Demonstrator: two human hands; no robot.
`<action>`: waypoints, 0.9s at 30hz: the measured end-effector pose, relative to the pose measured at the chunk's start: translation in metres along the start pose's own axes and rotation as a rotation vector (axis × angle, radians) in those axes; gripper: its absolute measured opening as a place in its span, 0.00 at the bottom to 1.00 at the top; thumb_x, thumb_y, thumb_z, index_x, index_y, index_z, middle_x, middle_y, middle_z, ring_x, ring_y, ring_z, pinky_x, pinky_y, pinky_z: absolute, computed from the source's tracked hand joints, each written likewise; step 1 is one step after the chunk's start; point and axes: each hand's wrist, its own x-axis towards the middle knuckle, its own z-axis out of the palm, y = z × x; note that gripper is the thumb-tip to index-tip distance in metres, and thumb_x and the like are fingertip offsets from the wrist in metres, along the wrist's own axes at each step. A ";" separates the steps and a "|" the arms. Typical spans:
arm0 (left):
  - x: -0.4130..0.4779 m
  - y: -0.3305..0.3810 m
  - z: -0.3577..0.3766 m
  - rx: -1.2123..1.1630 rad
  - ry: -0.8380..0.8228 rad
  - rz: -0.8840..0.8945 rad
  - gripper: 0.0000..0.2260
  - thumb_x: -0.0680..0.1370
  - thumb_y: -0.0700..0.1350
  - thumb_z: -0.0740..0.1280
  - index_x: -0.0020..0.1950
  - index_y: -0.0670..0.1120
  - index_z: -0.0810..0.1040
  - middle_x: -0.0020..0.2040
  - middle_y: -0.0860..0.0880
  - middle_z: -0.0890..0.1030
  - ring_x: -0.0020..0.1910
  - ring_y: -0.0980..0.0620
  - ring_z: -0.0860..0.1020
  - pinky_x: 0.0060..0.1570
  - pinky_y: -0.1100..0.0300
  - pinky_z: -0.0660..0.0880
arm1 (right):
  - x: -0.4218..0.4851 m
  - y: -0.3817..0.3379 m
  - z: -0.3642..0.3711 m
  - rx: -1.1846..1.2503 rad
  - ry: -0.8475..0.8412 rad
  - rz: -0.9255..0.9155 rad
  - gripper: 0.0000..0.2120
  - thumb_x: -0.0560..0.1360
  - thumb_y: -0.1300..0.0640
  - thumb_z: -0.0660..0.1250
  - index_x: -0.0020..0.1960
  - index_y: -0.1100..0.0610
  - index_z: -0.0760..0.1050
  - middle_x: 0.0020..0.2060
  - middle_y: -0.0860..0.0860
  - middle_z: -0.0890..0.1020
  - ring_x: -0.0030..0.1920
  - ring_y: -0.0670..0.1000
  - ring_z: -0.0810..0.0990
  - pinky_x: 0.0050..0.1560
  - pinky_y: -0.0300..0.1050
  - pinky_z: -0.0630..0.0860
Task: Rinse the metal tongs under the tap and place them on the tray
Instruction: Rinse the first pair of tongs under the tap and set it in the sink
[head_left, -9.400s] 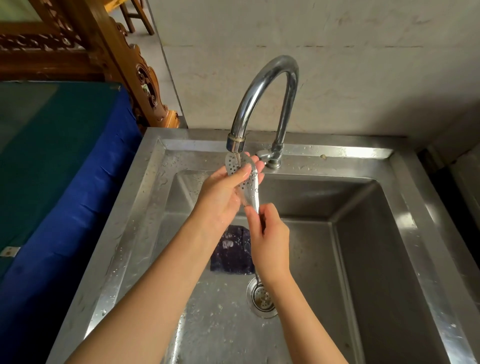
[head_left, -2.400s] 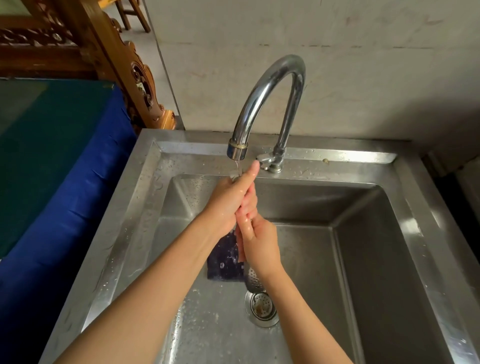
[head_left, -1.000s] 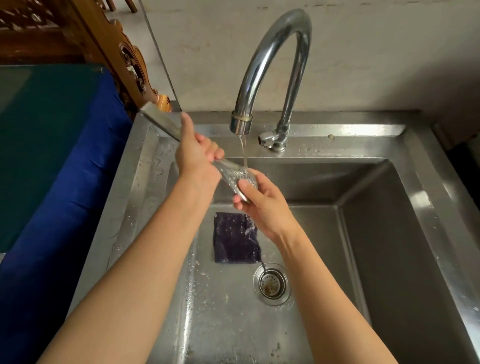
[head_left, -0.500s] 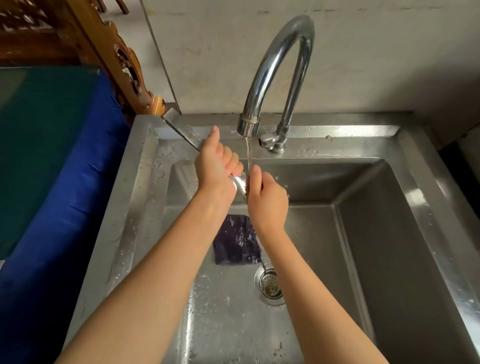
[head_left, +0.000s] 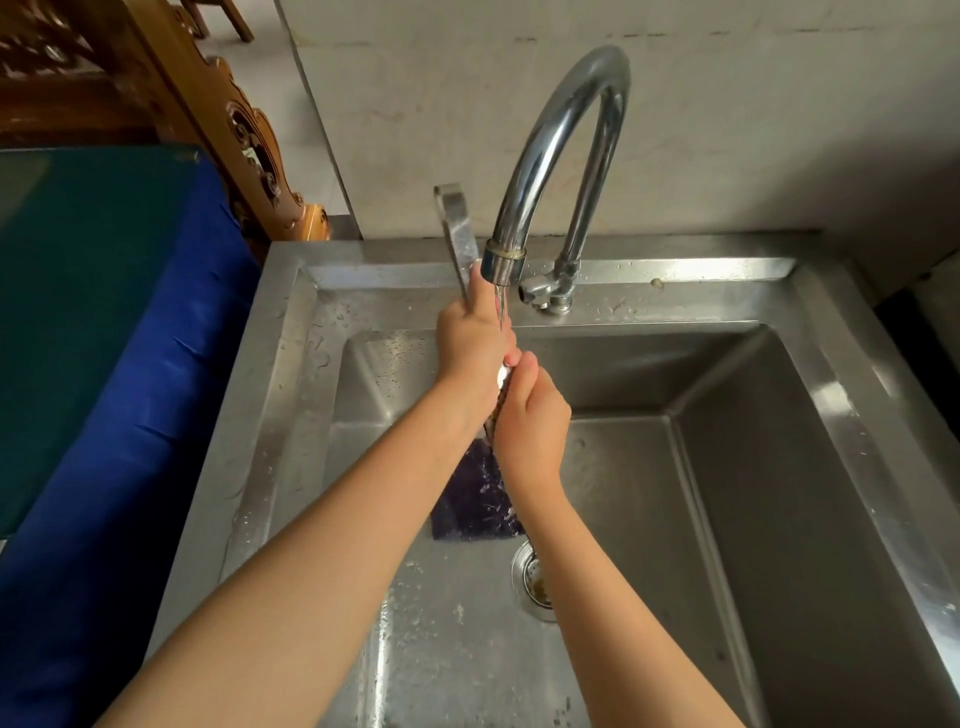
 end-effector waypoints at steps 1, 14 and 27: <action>0.003 0.005 0.001 -0.005 -0.039 -0.054 0.21 0.81 0.55 0.56 0.31 0.46 0.65 0.16 0.55 0.65 0.15 0.56 0.62 0.22 0.62 0.60 | -0.002 0.003 -0.003 0.061 -0.029 -0.029 0.21 0.82 0.53 0.50 0.30 0.51 0.66 0.24 0.45 0.69 0.24 0.42 0.68 0.26 0.33 0.64; 0.003 0.017 -0.006 0.083 0.033 0.228 0.05 0.81 0.42 0.55 0.49 0.44 0.70 0.28 0.52 0.74 0.17 0.59 0.66 0.18 0.65 0.63 | -0.035 0.028 -0.030 0.425 -0.502 0.104 0.12 0.80 0.51 0.58 0.40 0.56 0.65 0.26 0.55 0.76 0.18 0.51 0.67 0.21 0.36 0.65; -0.014 0.006 0.006 0.051 0.006 0.174 0.17 0.82 0.45 0.50 0.34 0.47 0.67 0.21 0.53 0.68 0.16 0.58 0.63 0.19 0.65 0.60 | -0.033 0.028 -0.050 0.404 -0.458 0.148 0.13 0.79 0.53 0.61 0.48 0.65 0.69 0.36 0.58 0.80 0.30 0.53 0.80 0.28 0.42 0.77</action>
